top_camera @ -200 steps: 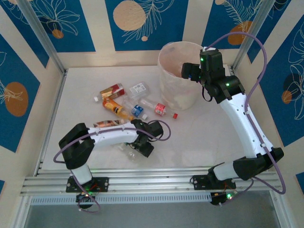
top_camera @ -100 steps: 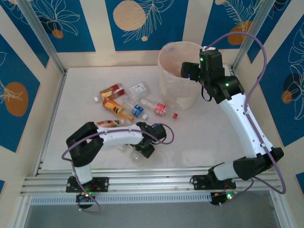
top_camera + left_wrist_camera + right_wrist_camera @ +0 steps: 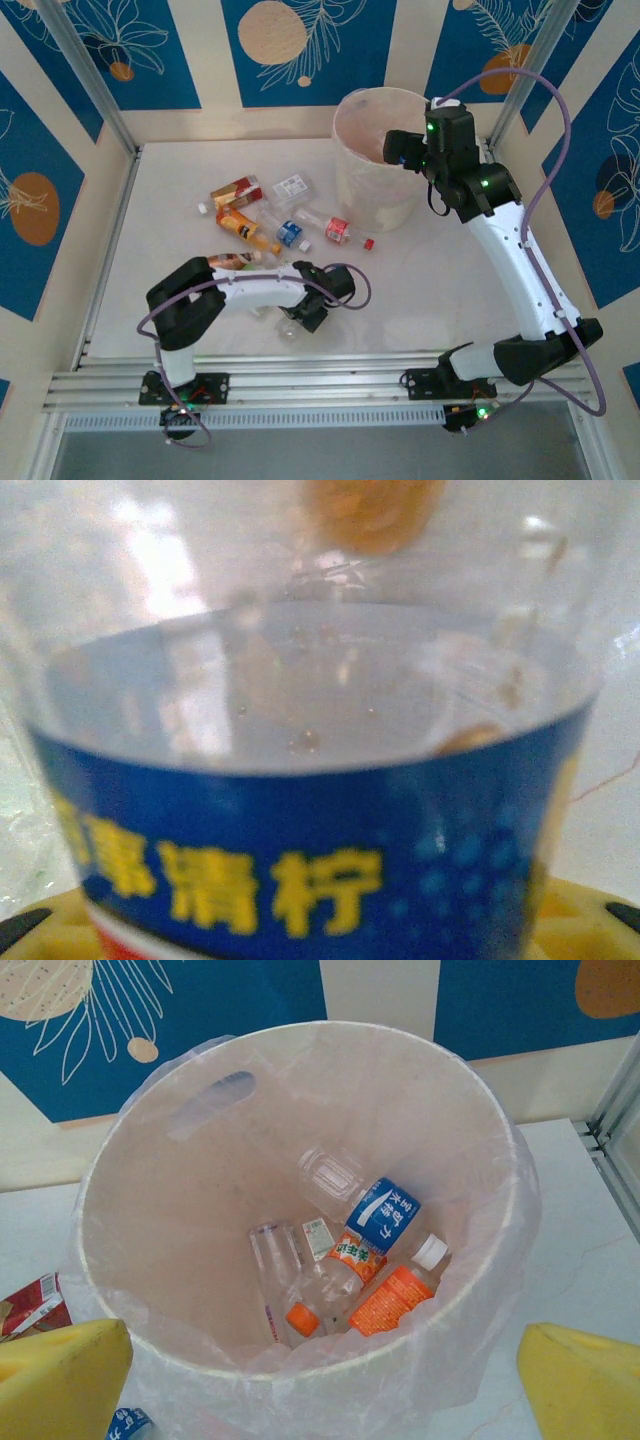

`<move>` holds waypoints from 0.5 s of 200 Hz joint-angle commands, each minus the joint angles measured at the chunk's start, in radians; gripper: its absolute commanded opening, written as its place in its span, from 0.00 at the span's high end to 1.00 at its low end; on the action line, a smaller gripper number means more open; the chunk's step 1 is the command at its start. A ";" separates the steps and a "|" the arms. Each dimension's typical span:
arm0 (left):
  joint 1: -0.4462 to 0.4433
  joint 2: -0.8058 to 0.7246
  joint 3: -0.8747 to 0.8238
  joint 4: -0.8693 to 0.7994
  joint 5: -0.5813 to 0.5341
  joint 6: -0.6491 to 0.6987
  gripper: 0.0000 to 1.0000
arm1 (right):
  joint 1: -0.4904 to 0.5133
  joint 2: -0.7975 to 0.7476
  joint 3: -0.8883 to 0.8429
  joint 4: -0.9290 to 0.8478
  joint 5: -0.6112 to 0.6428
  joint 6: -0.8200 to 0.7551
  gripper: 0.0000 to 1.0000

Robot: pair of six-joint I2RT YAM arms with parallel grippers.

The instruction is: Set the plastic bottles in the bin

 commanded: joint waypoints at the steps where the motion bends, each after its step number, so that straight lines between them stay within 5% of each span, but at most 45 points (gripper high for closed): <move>1: -0.006 0.005 0.019 -0.013 -0.034 0.011 0.51 | 0.006 -0.027 -0.009 0.025 0.004 0.016 0.01; 100: -0.015 -0.168 0.104 -0.036 -0.096 0.004 0.74 | 0.006 -0.096 -0.057 0.027 -0.026 0.032 0.01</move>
